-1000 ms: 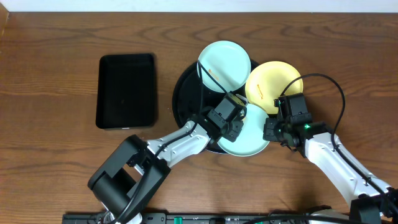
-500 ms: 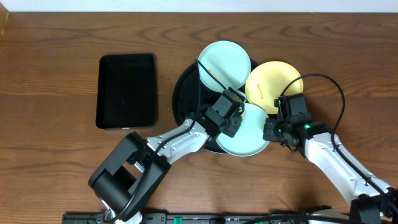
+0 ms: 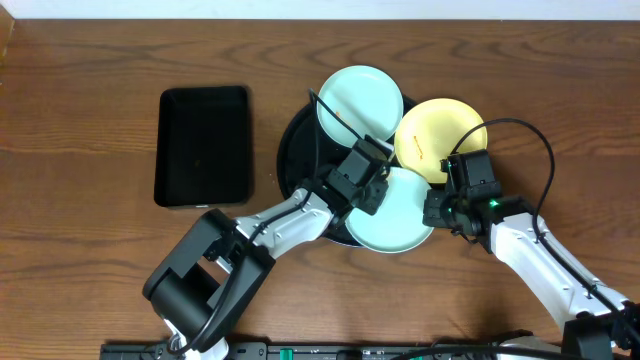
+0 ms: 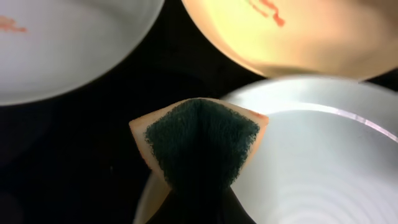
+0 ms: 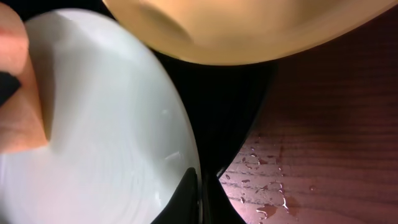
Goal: Clean dirty plates on tray and stack at the side
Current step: 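Scrub the green plate surface with the sponge in the left gripper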
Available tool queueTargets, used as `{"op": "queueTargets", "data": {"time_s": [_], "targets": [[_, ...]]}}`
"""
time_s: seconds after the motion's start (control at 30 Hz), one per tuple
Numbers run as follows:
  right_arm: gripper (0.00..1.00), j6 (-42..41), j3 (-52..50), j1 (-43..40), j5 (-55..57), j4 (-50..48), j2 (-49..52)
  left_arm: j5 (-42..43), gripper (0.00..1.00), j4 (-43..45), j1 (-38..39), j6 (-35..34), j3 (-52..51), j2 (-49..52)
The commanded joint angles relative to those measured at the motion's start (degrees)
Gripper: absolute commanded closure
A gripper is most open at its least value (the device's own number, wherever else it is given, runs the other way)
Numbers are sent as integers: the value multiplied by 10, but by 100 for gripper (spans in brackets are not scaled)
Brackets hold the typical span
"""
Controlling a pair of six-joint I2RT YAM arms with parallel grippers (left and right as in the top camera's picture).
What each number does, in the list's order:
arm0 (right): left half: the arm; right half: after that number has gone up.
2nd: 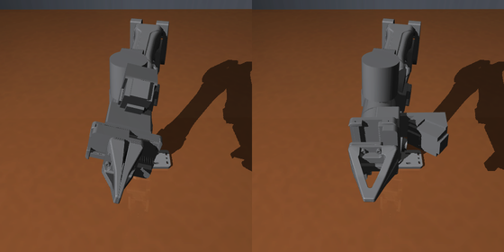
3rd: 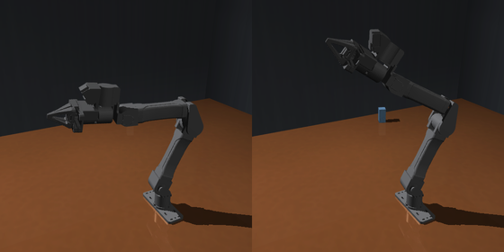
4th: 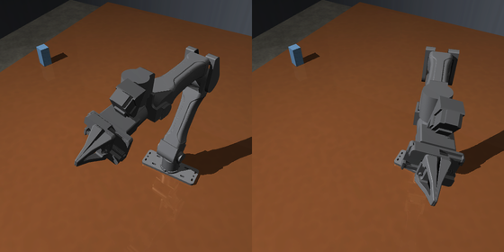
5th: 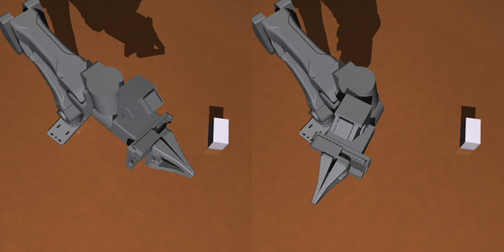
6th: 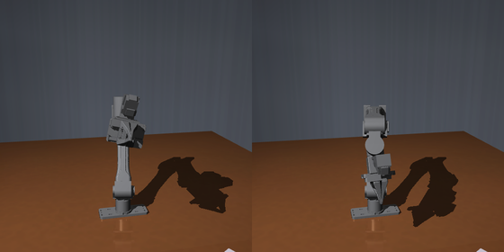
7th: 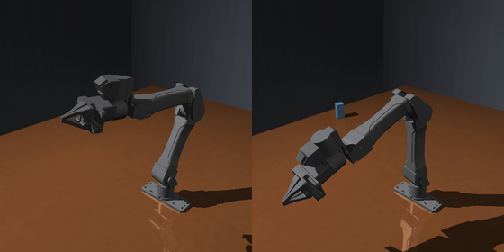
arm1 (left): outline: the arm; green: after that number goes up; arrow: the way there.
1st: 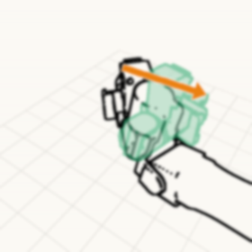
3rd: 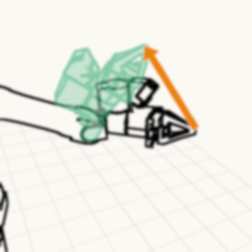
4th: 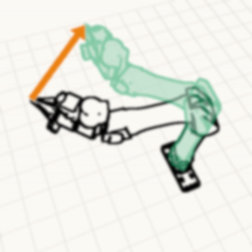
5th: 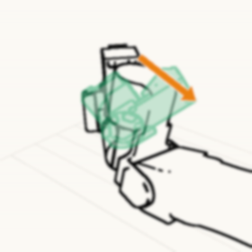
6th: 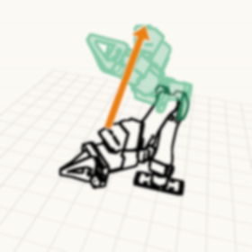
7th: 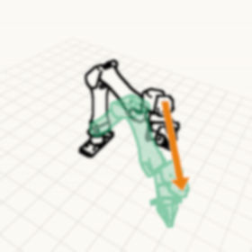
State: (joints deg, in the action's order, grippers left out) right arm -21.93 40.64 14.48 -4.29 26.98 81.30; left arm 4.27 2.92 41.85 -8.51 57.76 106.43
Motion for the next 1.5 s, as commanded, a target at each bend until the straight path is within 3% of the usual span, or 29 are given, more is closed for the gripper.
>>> {"op": "queueTargets", "data": {"time_s": [0.0,0.57,0.67,0.93,1.17,1.33,1.47], "targets": [[99,-3,-4,-2,-6,0,2,-9,92,2,-4,12,-5,11],[99,-3,-4,-2,-6,0,2,-9,92,44,-4,14,-5,16],[99,-3,-4,-2,-6,0,2,-9,92,71,-4,45,-5,13],[99,-3,-4,-2,-6,0,2,-21,92,130,-9,64,-5,-91],[99,-3,-4,-2,-6,0,2,-38,92,55,-6,49,-5,-147],[99,-3,-4,-2,-6,-1,2,-35,92,-34,-2,33,-7,-118],[99,-3,-4,-2,-6,-2,2,-35,93,-31,10,33,-21,-87]]}}
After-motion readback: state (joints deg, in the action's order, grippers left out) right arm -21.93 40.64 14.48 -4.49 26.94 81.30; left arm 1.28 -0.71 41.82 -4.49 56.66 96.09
